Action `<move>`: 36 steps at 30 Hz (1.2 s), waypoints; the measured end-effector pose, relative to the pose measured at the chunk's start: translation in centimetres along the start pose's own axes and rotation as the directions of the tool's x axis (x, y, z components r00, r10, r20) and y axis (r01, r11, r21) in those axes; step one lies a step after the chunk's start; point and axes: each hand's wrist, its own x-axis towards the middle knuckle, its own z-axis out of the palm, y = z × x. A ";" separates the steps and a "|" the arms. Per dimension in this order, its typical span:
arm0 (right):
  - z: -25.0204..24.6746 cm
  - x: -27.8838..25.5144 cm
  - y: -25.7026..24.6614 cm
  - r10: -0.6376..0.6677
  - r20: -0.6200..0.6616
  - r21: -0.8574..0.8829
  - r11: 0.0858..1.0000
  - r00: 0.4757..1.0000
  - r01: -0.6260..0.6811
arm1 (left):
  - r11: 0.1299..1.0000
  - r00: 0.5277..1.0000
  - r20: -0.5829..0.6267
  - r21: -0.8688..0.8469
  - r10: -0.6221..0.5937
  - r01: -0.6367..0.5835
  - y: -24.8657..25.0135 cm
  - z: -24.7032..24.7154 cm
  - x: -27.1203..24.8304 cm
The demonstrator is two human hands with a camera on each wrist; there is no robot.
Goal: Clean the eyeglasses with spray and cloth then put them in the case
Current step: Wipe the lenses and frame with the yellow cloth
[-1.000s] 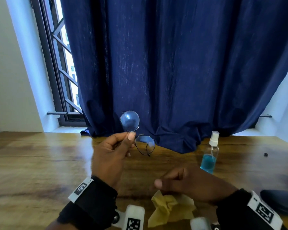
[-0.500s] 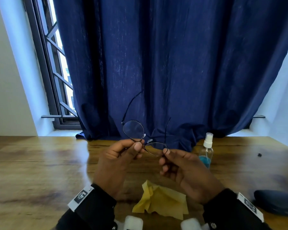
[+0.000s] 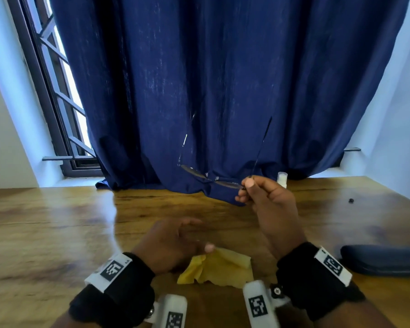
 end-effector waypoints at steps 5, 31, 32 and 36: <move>0.1 -0.3 -1.4 -0.054 -0.022 0.042 0.998 0.998 0.055 | 0.979 0.988 0.111 0.185 -0.108 0.086 0.6 1.9 0.9; -1.1 -2.7 -7.9 -0.263 0.070 -0.285 0.919 0.962 0.272 | 0.811 0.919 -0.390 -0.521 0.053 -0.268 5.0 -4.2 -3.0; 0.0 -2.3 -6.8 -0.249 0.095 -0.332 0.905 0.964 0.267 | 0.780 0.910 -0.411 -0.551 0.056 -0.297 4.0 -5.9 -3.4; 2.3 -1.7 -3.1 -0.179 0.155 -0.505 0.831 0.972 0.233 | 0.755 0.901 -0.429 -0.569 0.066 -0.326 1.6 -7.9 -3.7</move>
